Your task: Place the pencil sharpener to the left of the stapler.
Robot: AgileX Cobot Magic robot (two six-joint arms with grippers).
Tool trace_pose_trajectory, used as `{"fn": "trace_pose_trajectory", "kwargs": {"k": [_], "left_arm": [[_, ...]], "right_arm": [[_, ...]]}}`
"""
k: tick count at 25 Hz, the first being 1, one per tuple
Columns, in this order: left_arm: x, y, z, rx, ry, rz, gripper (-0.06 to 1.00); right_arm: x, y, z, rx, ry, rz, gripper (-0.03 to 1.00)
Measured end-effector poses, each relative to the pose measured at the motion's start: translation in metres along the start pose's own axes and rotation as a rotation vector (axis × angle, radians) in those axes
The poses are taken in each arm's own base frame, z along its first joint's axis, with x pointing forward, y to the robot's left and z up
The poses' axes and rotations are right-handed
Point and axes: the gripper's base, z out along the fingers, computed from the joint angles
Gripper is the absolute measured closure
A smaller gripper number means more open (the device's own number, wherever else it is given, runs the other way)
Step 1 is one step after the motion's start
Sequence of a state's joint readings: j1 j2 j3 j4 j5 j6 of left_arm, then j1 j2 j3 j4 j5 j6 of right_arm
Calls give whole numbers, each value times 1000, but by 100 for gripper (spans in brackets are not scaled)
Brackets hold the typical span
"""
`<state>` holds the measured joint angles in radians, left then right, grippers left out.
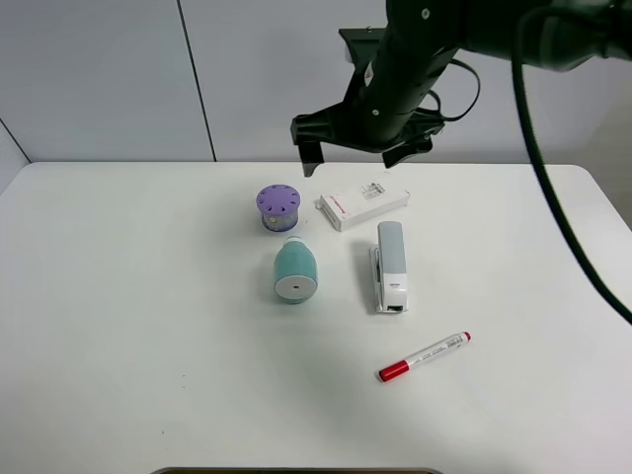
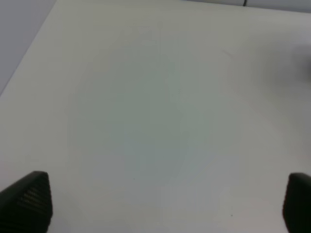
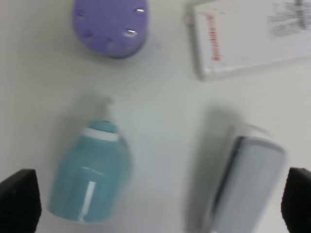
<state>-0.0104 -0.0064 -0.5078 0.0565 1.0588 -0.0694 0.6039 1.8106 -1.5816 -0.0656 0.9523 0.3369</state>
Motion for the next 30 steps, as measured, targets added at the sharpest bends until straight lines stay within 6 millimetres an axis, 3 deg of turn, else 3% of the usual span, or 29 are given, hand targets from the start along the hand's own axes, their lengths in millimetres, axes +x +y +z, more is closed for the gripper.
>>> {"fn": "trace_pose_trajectory", "kwargs": {"k": [11, 19, 24, 30], "left_arm": [[0, 0, 0, 0, 0, 0, -1], [0, 0, 0, 0, 0, 0, -1], [0, 0, 0, 0, 0, 0, -1], [0, 0, 0, 0, 0, 0, -1]], "right_arm": [[-5, -79, -55, 101, -16, 32, -2], [8, -135, -101, 196, -21, 51, -2], [39, -169, -122, 259, -61, 111, -2], [101, -206, -134, 325, -64, 215, -2]]}}
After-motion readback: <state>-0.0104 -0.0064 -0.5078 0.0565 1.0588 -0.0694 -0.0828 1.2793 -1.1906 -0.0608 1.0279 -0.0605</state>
